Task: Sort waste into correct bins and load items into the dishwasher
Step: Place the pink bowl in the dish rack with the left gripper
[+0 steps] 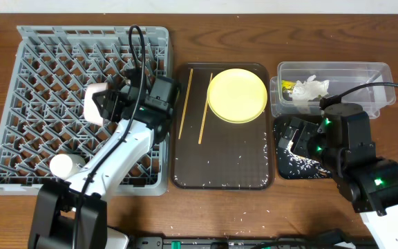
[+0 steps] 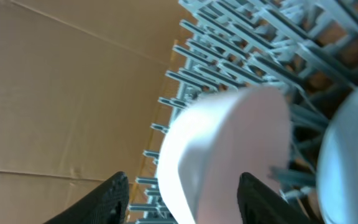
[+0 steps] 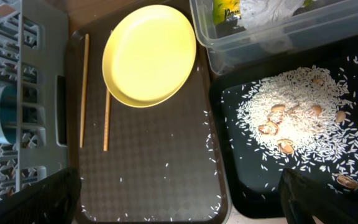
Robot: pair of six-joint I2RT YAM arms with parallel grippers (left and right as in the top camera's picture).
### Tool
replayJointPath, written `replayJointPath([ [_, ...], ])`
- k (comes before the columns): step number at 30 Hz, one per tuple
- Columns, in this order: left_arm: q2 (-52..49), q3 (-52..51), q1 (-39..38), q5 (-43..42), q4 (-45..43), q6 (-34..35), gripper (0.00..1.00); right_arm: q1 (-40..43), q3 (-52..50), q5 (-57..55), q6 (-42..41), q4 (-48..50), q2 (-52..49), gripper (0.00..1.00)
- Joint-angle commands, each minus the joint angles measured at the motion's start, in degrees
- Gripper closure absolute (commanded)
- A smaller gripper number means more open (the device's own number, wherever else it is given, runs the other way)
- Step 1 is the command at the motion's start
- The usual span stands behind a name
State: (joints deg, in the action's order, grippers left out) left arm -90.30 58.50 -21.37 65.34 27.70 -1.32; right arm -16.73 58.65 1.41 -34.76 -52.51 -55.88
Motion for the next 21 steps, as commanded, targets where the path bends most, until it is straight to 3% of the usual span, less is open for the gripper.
replayJointPath([
  [1, 4.87, 0.63, -0.63, -9.86, 5.31, 7.58, 0.38, 0.37, 0.17, -0.94, -0.35, -0.11, -0.02, 0.01],
  [3, 9.66, 0.90, -0.63, -16.68, 9.22, 11.52, 0.36, 0.37, 0.17, -0.94, -0.35, -0.17, -0.02, 0.01],
  [4, 14.19, 1.05, -0.63, -24.39, 10.80, 12.37, 0.35, 0.37, 0.17, -0.96, -0.35, -0.20, -0.02, 0.01],
  [8, 24.57, 1.07, -0.63, -46.29, 12.41, 12.39, 0.38, 0.37, 0.17, -0.94, -0.35, -0.22, -0.02, 0.01],
  [9, 25.44, 1.07, -0.63, -47.60, 12.63, 12.37, 0.38, 0.37, 0.17, -0.96, -0.35, -0.24, -0.02, 0.01],
  [14, 25.62, 1.07, 2.25, -29.57, 7.89, 11.76, 0.66, 0.37, 0.17, -0.92, -0.37, -0.24, -0.02, 0.01],
  [16, 20.81, 1.05, 7.50, -28.83, 1.03, 8.44, 0.75, 0.37, 0.17, -0.50, -0.35, -0.26, -0.02, 0.01],
  [21, 10.78, 1.07, 13.29, -28.83, -1.68, 8.41, 0.79, 0.26, 0.17, 0.55, -0.35, -0.28, -0.02, 0.01],
])
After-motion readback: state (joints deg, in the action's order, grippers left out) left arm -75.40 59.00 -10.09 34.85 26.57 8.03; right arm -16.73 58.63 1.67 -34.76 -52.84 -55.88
